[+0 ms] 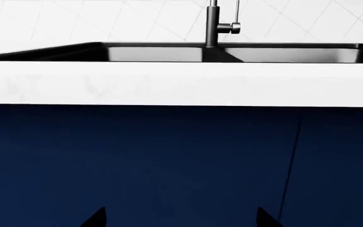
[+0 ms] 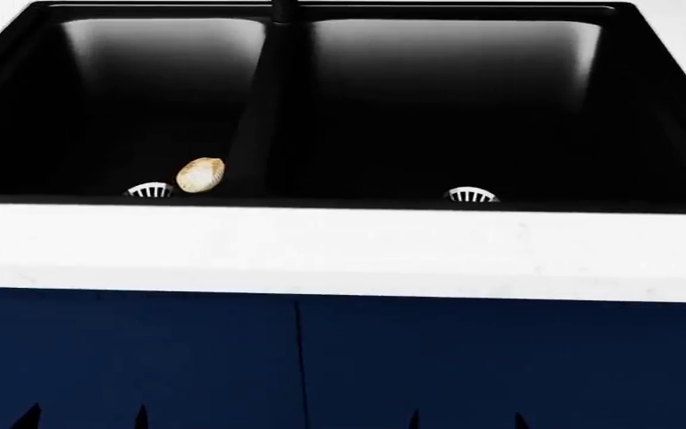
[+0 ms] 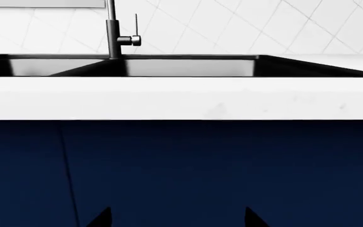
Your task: Turn on the sink faucet.
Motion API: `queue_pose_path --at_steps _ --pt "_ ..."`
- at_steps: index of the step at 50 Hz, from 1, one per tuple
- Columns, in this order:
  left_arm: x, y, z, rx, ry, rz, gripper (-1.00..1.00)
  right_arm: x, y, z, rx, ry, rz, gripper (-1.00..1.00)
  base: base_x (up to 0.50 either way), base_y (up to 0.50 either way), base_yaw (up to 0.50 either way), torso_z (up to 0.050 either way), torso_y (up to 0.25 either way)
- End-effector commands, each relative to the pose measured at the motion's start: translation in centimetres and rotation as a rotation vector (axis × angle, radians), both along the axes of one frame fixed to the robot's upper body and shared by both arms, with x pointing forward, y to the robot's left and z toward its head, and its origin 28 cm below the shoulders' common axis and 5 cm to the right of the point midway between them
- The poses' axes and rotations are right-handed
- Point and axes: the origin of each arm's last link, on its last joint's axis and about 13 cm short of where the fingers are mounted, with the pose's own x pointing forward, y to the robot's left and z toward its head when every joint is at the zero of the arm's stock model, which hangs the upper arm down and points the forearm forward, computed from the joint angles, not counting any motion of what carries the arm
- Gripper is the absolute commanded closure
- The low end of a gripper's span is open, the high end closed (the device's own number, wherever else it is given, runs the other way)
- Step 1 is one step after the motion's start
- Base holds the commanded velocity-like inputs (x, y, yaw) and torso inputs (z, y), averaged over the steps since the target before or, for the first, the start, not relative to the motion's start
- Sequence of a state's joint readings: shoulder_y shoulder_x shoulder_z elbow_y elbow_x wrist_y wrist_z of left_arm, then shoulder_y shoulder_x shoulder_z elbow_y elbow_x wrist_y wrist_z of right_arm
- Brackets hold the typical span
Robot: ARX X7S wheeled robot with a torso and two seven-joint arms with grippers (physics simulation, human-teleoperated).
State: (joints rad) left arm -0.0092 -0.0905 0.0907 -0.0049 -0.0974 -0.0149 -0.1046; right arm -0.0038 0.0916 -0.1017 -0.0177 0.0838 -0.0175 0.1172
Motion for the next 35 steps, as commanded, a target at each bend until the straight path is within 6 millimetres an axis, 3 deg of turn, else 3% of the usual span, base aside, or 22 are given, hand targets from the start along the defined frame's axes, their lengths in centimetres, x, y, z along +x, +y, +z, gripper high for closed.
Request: queue_pose_path --at_steps 1,14,16,20,35 --pt "-0.05 0.03 -0.11 0.006 0.016 0.006 -1.0 0.0 -0.19 0.1 0.0 -0.006 -0.017 -1.0 0.0 0.0 0.0 0.0 0.0" --pt "-0.17 0.05 -0.22 0.02 -0.033 -0.022 -1.0 -0.11 -0.14 0.07 -0.004 -0.007 -0.015 -1.0 0.0 0.0 0.0 0.0 0.0" --pt "-0.36 0.19 0.13 -0.038 -0.053 -0.033 -1.0 -0.27 -0.09 0.2 -0.01 -0.01 -0.013 -1.0 0.0 0.0 0.0 0.05 0.0" --pt "-0.15 -0.01 0.01 0.036 -0.055 -0.031 -1.0 -0.19 -0.11 0.14 -0.017 -0.007 -0.014 -1.0 0.0 0.0 0.0 0.05 0.0" --pt "-0.09 0.07 0.2 0.011 -0.065 -0.026 -1.0 -0.07 -0.08 0.16 -0.034 0.0 -0.01 -1.0 0.0 0.0 0.0 0.05 0.0"
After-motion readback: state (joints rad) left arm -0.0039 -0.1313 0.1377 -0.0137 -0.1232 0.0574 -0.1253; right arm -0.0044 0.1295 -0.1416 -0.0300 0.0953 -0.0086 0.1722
